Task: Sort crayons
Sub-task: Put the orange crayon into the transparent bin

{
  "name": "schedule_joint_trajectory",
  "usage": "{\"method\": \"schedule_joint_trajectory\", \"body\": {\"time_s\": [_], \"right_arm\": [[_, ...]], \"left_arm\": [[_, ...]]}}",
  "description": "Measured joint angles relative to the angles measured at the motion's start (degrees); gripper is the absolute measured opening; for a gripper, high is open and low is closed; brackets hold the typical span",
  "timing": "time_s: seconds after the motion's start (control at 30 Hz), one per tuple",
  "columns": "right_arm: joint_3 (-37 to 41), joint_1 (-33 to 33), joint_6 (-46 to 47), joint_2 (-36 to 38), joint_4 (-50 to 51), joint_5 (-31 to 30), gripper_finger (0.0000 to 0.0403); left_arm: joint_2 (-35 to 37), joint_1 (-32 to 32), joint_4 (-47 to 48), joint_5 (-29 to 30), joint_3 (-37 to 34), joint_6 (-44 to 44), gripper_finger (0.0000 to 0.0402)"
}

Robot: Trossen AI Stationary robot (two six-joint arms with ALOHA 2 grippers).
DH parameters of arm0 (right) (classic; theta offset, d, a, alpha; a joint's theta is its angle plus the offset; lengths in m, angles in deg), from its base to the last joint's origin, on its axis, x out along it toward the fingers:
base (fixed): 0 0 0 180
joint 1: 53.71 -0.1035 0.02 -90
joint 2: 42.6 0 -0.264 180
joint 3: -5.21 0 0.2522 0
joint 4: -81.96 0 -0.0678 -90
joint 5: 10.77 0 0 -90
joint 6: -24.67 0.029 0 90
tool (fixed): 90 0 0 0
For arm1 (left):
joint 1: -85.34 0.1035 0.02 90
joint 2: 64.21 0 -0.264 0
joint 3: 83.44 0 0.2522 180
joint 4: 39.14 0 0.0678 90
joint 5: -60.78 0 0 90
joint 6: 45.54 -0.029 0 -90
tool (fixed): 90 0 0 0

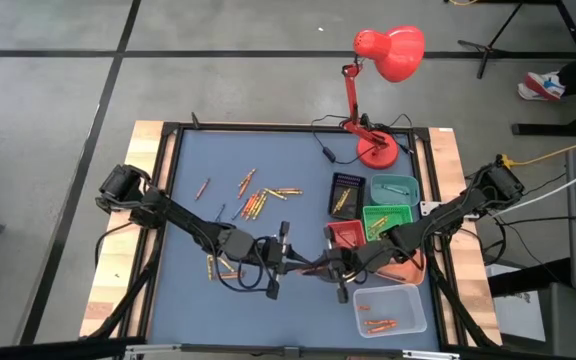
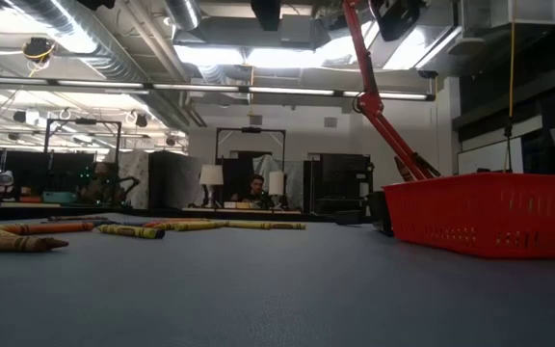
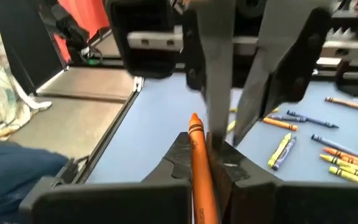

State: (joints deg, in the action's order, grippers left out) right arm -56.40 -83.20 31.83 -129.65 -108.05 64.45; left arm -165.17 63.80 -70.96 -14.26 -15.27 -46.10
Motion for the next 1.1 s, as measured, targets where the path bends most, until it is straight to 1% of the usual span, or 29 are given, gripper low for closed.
{"method": "schedule_joint_trajectory", "body": {"time_s": [0.1,0.17,0.27,0.37,0.53,0.6,0.67,0.73,0.87,1.0,1.1], "right_arm": [[0.0,-0.1,0.3,0.0,2.6,0.3,0.0015],[0.0,-0.1,1.5,0.4,5.0,1.7,0.0024],[0.0,-0.1,5.2,1.6,10.5,6.2,0.0029],[0.0,-0.1,10.9,3.6,16.4,14.1,0.0021],[0.0,-1.0,24.8,5.2,25.5,31.7,0.0016],[0.0,-2.6,29.0,5.2,27.7,35.3,0.0024],[0.0,-5.0,31.3,5.2,30.4,36.5,0.0030],[0.0,-7.4,33.2,5.2,32.6,36.5,0.0032],[0.0,-11.9,37.0,5.2,35.3,36.4,0.0024],[0.0,-15.3,39.1,5.2,38.6,34.1,0.0021],[0.0,-16.9,40.5,5.2,42.2,32.1,0.0032]], "left_arm": [[0.2,0.0,-0.1,0.0,0.0,0.4,0.0008],[0.3,0.0,-0.3,-0.1,0.0,1.5,0.0008],[0.4,-0.2,-0.3,-0.1,0.0,3.4,0.0008],[0.4,-0.3,0.5,-0.3,0.0,3.5,0.0008],[0.4,-0.3,3.1,-0.5,0.0,3.6,0.0008],[0.4,-0.3,4.2,-0.4,0.0,3.8,0.0008],[0.4,-0.3,5.4,-0.4,0.0,4.8,0.0008],[0.5,-0.3,7.0,-0.5,0.0,5.0,0.0008],[0.5,-0.3,8.1,-0.5,0.0,5.0,0.0008],[0.5,-0.4,8.8,-0.5,0.0,5.0,0.0008],[0.5,-0.4,9.6,-0.5,0.0,5.0,0.0008]]}}
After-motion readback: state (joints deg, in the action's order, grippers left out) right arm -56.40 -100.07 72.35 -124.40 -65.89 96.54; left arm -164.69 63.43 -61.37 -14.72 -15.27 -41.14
